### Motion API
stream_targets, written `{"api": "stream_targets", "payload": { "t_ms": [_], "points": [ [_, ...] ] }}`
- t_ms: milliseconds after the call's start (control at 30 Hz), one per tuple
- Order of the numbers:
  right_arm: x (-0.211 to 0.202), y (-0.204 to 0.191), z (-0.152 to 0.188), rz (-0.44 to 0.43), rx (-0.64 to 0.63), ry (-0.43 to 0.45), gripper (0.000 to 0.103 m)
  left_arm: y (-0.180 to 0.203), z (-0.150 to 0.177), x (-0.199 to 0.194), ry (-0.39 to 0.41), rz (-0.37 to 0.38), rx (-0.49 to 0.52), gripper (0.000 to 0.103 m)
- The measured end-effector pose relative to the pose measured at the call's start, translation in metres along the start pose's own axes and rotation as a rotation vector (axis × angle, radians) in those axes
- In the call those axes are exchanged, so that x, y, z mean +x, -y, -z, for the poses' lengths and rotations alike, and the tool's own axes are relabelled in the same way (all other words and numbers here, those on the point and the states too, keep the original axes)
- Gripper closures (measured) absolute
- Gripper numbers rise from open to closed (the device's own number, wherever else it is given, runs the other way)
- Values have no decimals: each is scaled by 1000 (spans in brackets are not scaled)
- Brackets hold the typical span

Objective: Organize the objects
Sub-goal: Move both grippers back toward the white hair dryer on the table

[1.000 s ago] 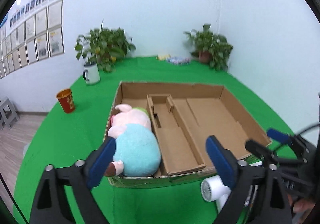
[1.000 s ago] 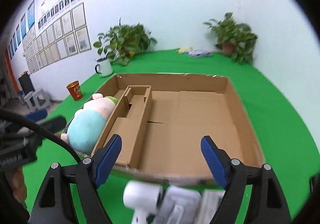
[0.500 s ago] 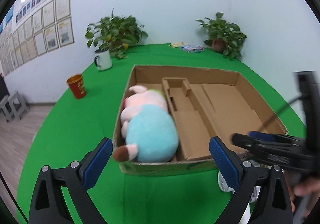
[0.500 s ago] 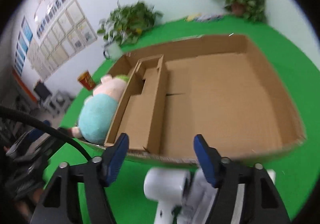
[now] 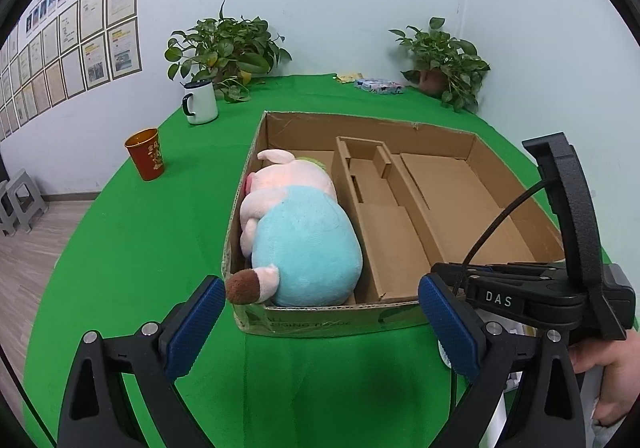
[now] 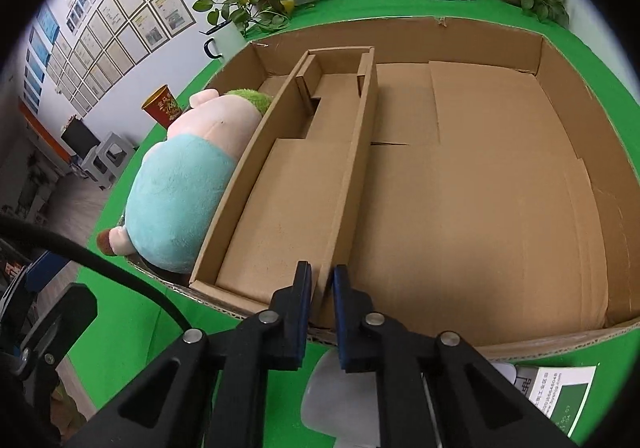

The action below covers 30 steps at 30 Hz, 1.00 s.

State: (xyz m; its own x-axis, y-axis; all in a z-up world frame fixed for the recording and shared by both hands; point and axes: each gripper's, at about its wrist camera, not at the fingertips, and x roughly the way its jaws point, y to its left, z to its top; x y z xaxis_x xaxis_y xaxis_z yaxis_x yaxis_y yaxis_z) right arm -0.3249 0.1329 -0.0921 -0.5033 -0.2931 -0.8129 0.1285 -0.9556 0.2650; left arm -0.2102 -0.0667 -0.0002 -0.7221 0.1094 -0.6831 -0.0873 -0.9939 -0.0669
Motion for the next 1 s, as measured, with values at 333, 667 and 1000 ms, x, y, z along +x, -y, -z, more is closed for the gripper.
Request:
{"api": "stream_targets", "payload": {
  "t_ms": [333,667,1000],
  "points": [
    [10,-7,-14,6,-130,-19,92,4,0,-4,2,4,-6,5],
    [-81,-8,14,64,-137,295,9,5,3,-15,38,23,0,5],
    [-84,-9,134,62,-122,193,10,2,39,-18,-21,108,-70,4]
  ]
}}
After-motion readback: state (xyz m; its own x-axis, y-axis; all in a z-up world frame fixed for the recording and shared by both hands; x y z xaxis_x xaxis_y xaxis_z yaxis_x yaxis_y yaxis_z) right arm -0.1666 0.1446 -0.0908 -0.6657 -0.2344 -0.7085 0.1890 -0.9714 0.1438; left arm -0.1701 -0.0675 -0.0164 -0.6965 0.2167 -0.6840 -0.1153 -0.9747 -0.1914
